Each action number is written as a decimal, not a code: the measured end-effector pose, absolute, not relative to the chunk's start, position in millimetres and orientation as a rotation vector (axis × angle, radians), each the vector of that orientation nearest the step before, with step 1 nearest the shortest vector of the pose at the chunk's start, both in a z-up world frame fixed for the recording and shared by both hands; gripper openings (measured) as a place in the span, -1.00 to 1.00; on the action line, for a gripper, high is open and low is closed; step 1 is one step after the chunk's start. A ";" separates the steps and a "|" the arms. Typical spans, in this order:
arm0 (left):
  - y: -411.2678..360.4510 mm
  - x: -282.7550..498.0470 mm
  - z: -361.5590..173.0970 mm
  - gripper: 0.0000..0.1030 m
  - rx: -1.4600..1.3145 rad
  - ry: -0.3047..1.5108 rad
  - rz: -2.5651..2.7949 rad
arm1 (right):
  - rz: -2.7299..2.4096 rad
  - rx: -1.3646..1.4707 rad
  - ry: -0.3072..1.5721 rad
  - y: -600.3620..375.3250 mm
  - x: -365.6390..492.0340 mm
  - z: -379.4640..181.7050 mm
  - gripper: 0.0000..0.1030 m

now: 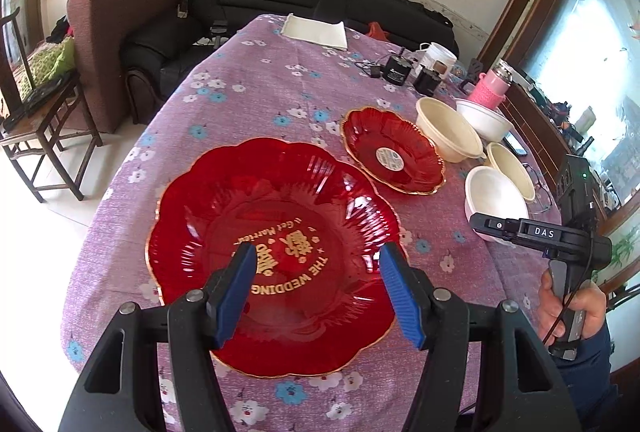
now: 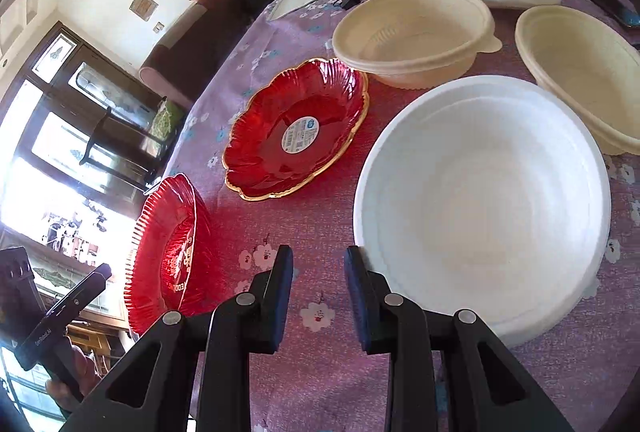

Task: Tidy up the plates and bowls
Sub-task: 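Move the left gripper to the small red plate with the sticker, then close the left gripper on the small red plate's gold rim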

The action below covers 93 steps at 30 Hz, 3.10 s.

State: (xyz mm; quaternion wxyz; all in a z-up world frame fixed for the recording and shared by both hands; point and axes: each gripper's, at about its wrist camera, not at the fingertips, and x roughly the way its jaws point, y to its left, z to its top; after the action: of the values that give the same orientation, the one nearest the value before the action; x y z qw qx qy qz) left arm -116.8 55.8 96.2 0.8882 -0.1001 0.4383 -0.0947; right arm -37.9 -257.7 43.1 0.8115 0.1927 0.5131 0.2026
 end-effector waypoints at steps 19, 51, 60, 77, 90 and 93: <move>-18.5 -116.3 81.5 0.30 -0.096 0.960 -0.302 | 0.569 0.377 1.029 -250.1 -48.2 66.3 -0.42; -27.7 80.9 73.1 -0.03 -0.095 1.163 -0.068 | 0.445 0.411 1.095 -277.0 61.7 51.9 -0.62; -19.2 113.1 44.0 -0.16 -0.160 1.237 -0.060 | 0.417 0.413 1.144 -276.4 72.6 35.0 -0.62; -28.1 112.4 24.7 -0.67 -0.176 1.254 -0.081 | 0.435 0.390 1.124 -264.1 72.3 31.9 -0.79; -26.0 92.4 42.3 -0.67 -0.161 1.206 -0.083 | 0.453 0.393 1.082 -264.6 62.9 43.2 -0.79; -23.9 89.2 45.8 -0.67 -0.165 1.192 -0.085 | 0.459 0.387 1.071 -262.8 60.4 45.6 -0.79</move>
State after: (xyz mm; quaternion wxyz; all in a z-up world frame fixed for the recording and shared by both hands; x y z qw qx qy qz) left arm 89.2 -23.9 45.8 0.8234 -0.0777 0.5607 -0.0401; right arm 60.4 -262.8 45.6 0.8174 0.1816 0.5025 0.2154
